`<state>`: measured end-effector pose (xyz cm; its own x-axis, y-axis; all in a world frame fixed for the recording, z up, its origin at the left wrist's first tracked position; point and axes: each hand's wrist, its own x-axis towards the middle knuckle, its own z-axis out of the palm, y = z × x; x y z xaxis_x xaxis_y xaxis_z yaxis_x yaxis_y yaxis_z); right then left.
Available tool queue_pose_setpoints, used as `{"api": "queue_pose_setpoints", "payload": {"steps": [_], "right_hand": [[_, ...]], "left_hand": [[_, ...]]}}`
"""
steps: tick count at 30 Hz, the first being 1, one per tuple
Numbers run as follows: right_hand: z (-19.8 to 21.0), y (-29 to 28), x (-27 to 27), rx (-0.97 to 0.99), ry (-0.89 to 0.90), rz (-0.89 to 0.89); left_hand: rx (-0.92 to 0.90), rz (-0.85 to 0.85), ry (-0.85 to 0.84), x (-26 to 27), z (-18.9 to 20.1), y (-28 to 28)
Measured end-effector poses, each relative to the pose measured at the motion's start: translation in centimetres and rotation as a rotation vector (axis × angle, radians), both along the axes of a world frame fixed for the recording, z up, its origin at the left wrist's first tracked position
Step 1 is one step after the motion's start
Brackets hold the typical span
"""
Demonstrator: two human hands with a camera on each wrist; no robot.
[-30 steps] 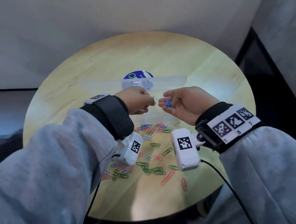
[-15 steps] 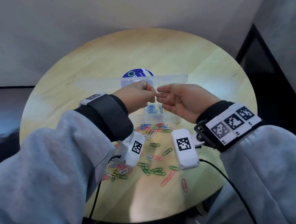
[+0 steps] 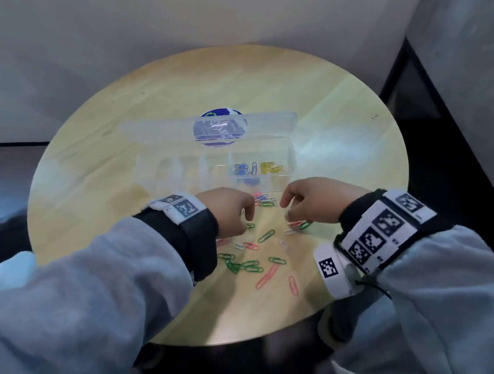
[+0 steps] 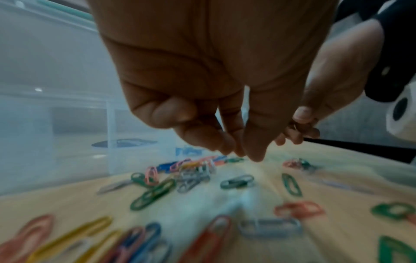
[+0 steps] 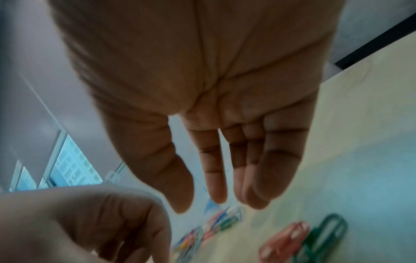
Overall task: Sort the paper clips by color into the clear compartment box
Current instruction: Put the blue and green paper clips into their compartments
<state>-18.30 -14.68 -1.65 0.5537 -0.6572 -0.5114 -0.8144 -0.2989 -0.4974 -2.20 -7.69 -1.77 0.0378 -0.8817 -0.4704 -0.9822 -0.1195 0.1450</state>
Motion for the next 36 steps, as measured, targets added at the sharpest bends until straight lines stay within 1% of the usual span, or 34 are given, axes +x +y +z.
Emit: {"api": "queue_pose_setpoints", "payload": {"steps": [3,6,12,16,19,24,30,33,36], "right_hand": [[-0.7,0.3,0.9,0.009,0.018,0.007],[-0.9,0.2,1.7,-0.034,0.041,0.048],[-1.7,0.2,2.4,-0.074,0.104,0.096],[-1.7,0.2,2.5,-0.09,0.085,0.108],[-1.8,0.2,2.8,-0.133,0.072,0.126],[-1.9,0.4,3.2,-0.137,0.128,0.169],[-2.3,0.8,3.2,-0.178,0.179,0.257],[-2.5,0.8,3.0,-0.184,0.184,0.276],[-2.7,0.8,3.0,-0.189,0.167,0.253]], "left_hand": [[0.011,-0.011,-0.079,-0.2,-0.7,0.1],[0.011,-0.007,-0.098,-0.4,-1.2,0.0],[0.034,-0.012,-0.073,-0.5,-1.8,-0.4],[0.042,0.019,-0.075,-0.3,-2.2,-0.4],[0.028,0.04,-0.047,0.0,-2.5,-0.4],[0.028,0.027,-0.038,0.0,-2.4,-0.5],[0.062,0.053,-0.017,0.1,-2.5,-0.4],[0.06,0.101,0.066,0.3,-2.4,-0.3],[0.033,0.205,0.289,0.6,-1.9,-0.4]]}}
